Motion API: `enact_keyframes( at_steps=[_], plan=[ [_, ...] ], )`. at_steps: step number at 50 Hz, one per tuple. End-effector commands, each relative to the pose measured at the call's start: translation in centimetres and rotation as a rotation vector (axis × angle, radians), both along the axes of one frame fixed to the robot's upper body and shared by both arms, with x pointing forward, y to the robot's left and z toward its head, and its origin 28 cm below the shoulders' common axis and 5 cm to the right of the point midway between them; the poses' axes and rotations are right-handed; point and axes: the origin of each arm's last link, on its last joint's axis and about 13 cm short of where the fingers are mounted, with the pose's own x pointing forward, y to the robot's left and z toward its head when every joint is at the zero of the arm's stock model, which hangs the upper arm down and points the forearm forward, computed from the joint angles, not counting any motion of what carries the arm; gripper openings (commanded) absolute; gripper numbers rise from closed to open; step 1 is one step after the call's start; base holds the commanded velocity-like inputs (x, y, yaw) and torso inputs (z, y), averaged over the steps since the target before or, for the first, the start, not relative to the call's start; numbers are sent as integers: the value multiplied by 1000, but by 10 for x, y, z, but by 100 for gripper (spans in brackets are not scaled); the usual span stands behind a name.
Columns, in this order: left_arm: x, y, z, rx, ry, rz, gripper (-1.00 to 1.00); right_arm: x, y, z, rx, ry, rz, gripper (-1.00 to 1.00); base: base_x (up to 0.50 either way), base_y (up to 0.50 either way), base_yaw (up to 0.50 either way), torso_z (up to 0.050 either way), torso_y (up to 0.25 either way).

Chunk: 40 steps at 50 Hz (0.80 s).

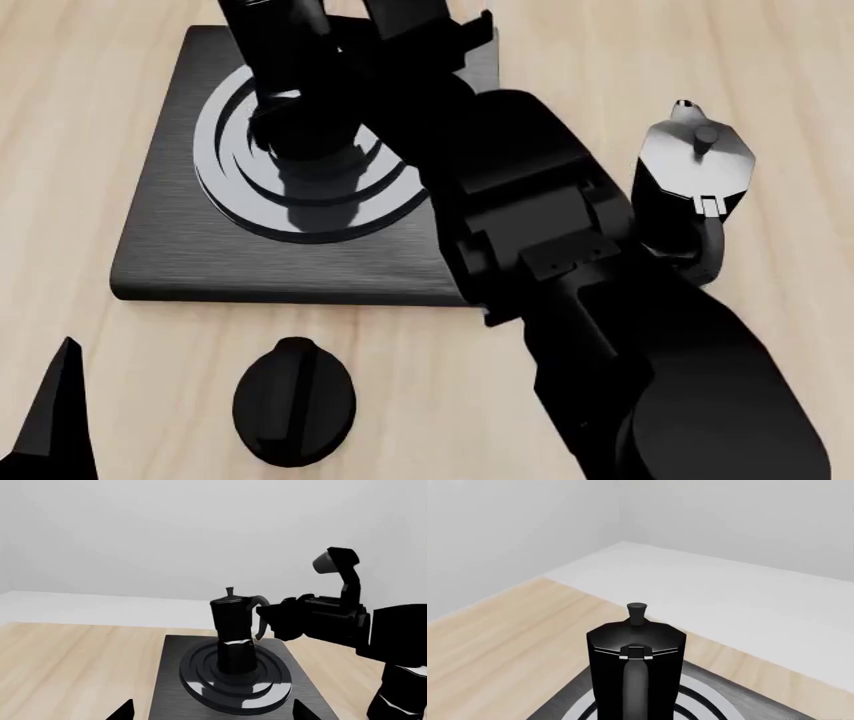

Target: Put the right moka pot on the stove.

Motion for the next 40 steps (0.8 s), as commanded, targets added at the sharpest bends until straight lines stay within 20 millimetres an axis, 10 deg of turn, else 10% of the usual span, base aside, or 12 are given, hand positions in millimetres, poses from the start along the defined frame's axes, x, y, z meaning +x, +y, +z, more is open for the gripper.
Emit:
enact_keyframes(
  at_steps=[1, 6, 7, 19, 40],
  plan=[
    [0, 0, 0, 1, 0, 2, 100, 0, -3, -14, -18, 20, -14, -100, 0, 0, 3, 0, 0],
    [0, 0, 0, 0, -1, 3, 100, 0, -4, -20, -15, 59, -31, -100, 0, 0, 1, 0, 0],
    [0, 0, 0, 0, -1, 3, 100, -1, -4, -23, -22, 62, -24, 100, 11, 0, 0, 0, 0],
    [1, 0, 0, 1, 2, 0, 100, -1, -6, -19, -25, 43, -29, 100, 0, 0, 0, 0, 0],
    [3, 0, -2, 1, 12, 13, 100, -94, -51, 13, 8, -56, -116, 100, 0, 0, 0, 0, 0]
  ],
)
